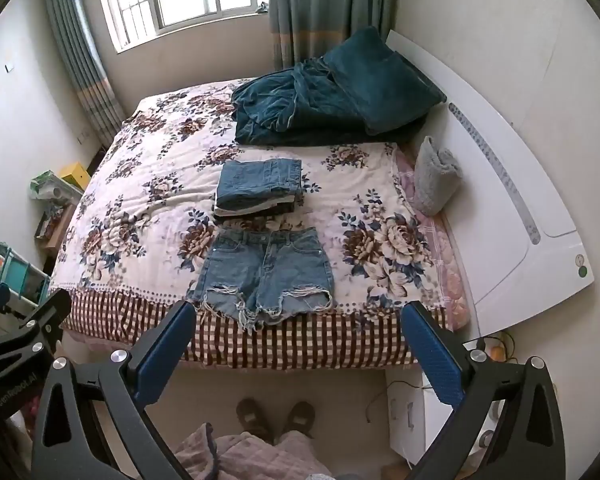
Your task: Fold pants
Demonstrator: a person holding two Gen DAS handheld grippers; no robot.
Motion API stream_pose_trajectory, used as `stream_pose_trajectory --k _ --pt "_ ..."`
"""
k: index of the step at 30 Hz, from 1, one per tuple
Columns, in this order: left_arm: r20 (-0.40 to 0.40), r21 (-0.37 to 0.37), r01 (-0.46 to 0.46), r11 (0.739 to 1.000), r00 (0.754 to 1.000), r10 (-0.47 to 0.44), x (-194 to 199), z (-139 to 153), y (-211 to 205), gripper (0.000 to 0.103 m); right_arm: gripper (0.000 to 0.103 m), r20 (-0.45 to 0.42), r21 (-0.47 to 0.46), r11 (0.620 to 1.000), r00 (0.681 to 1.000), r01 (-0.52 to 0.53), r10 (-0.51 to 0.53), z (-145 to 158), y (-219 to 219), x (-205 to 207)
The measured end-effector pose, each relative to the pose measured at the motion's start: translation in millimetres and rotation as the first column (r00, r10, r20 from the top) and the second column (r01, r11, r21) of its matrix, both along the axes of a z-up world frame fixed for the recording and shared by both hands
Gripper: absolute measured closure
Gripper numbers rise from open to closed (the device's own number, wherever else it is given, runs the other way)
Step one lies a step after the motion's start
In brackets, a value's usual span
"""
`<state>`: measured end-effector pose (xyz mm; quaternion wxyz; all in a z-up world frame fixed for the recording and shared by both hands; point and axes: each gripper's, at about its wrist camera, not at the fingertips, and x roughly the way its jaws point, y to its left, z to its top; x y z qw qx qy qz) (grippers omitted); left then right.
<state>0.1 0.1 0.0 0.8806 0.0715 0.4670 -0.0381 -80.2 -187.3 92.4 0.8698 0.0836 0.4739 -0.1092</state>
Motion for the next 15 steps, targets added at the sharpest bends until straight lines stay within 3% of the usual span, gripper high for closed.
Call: stream_pose_trajectory --k 15 --pt "0.009 -0.001 0.004 1.0 1.0 -0.004 -0.1 0.0 0.0 0.0 0.0 -0.002 0.001 1.0 1.0 -0.004 0.004 0.2 3.6 -2.4"
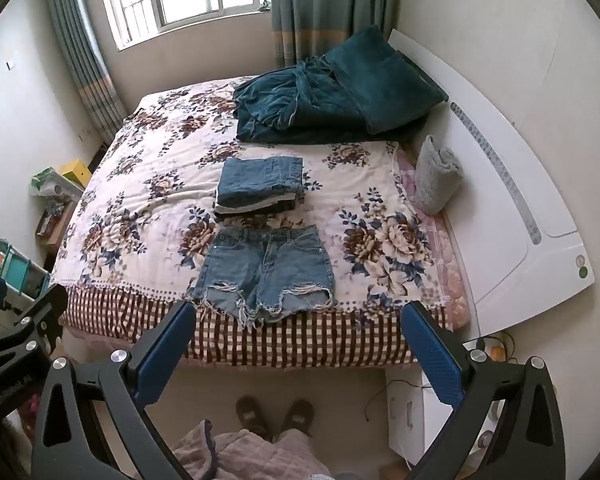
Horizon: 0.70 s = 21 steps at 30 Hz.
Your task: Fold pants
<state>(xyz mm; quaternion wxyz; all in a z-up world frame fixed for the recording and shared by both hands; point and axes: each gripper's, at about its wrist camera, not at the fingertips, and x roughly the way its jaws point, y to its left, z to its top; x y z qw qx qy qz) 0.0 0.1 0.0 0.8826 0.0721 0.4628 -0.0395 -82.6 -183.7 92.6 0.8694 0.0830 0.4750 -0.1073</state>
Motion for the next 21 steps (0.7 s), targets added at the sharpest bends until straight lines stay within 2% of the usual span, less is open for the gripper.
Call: stream_pose_trajectory --k 21 --pt "0.007 -0.002 0.003 1.0 1.0 -0.003 7.6 1.1 -7.4 0.0 0.0 0.008 -0.005 1.0 1.0 0.001 -0.001 3.4 -2.8 -0.3"
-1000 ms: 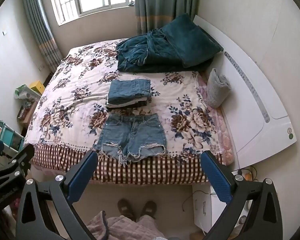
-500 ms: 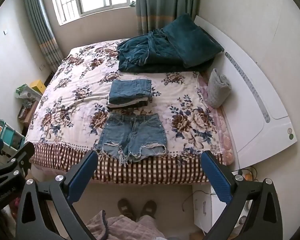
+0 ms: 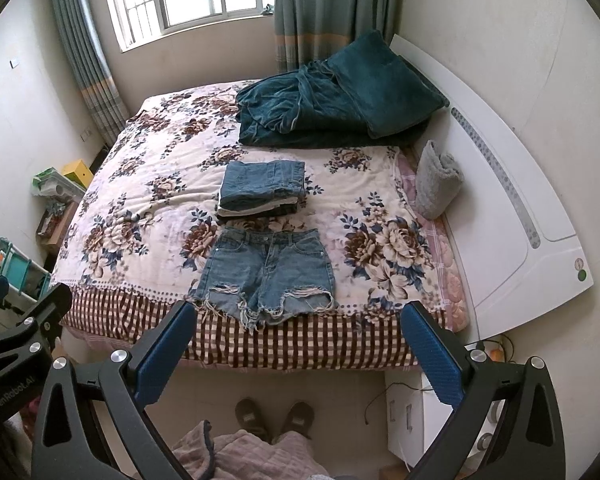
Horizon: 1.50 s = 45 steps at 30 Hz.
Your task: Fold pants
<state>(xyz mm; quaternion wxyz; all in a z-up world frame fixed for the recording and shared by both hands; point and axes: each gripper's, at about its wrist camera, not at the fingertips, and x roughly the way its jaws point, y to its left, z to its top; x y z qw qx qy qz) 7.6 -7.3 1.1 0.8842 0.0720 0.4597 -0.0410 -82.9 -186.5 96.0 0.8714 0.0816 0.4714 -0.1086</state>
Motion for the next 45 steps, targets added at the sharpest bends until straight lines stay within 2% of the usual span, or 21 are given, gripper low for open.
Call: stream_pose_trajectory --k 45 --pt "0.006 -0.007 0.004 1.0 1.0 -0.004 -7 10 -8 0.0 0.0 0.004 -0.004 1.0 1.0 -0.001 0.001 8 17 2"
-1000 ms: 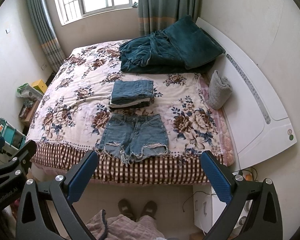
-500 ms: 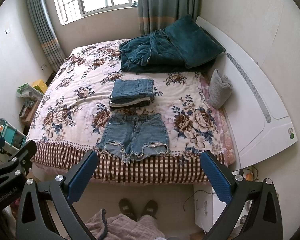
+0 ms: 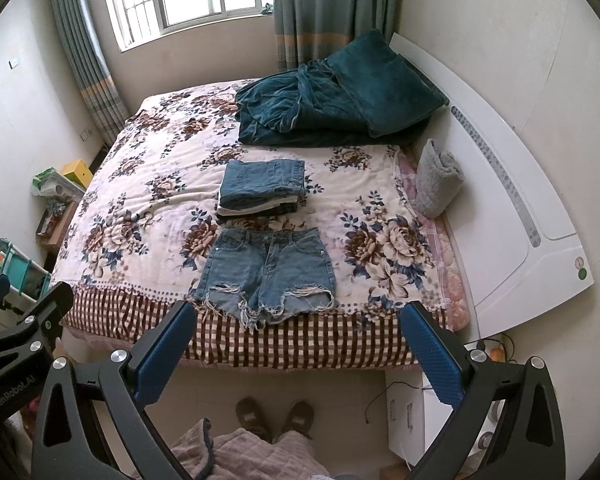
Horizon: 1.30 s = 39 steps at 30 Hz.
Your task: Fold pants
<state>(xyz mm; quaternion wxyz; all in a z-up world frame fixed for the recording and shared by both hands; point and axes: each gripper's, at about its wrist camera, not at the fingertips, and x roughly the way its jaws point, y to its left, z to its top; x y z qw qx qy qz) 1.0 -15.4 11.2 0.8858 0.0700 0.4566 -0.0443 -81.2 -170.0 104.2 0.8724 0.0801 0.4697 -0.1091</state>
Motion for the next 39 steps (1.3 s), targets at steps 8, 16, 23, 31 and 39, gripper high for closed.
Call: stream_pose_trajectory --k 8,16,23,31,39 --pt "-0.009 -0.001 0.014 1.0 1.0 -0.014 3 -3 -9 0.0 0.0 -0.013 0.006 1.0 1.0 0.017 -0.017 -2 1 4" --pt "-0.001 0.017 0.027 0.999 1.0 -0.027 36 -30 1 0.0 0.0 -0.009 0.026 0.995 0.996 0.094 -0.094 -27 -13 26" --pt "-0.071 0.069 0.037 0.997 0.997 -0.032 88 -105 -13 0.0 0.0 -0.09 0.008 0.991 0.987 0.134 -0.133 -92 -31 78" --pt "-0.287 0.138 -0.001 0.99 0.957 0.041 146 -227 -67 0.0 0.0 -0.268 0.086 0.993 0.962 0.075 -0.05 -223 -95 160" --pt "-0.431 0.179 -0.152 0.972 0.876 0.216 204 -365 -137 0.0 0.044 -0.411 0.294 0.955 0.898 -0.031 0.156 -394 -193 279"
